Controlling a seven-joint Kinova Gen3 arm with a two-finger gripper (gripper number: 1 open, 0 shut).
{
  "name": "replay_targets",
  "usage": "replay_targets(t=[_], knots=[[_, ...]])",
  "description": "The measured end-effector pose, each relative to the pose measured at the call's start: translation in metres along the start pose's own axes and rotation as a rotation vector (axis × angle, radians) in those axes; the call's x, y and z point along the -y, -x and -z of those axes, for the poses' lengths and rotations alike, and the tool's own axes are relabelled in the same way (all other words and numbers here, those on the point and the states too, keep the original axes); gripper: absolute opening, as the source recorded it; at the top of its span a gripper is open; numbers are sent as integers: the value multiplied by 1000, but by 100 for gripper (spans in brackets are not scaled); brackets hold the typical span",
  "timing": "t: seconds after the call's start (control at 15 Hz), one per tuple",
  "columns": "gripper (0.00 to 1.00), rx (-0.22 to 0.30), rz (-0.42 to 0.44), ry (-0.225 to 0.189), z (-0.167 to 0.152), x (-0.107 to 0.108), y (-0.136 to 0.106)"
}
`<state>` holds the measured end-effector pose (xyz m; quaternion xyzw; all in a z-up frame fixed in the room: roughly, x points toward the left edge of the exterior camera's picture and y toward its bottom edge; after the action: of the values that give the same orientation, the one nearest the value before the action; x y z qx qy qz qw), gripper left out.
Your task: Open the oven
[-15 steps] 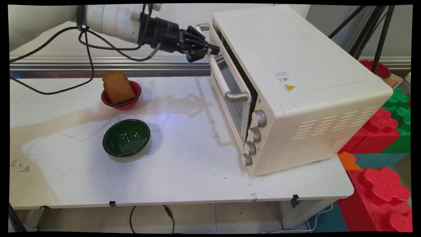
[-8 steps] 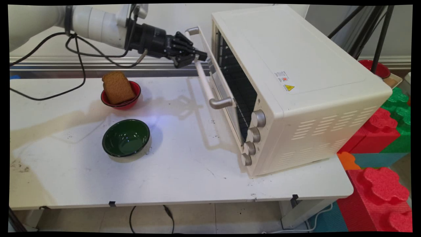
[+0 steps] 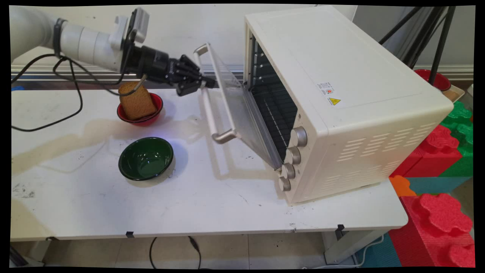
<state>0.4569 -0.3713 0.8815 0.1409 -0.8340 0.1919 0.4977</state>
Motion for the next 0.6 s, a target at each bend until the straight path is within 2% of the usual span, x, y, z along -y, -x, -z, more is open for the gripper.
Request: replay_targets(t=[0.6], knots=[[0, 70, 17, 8, 24, -14, 59]])
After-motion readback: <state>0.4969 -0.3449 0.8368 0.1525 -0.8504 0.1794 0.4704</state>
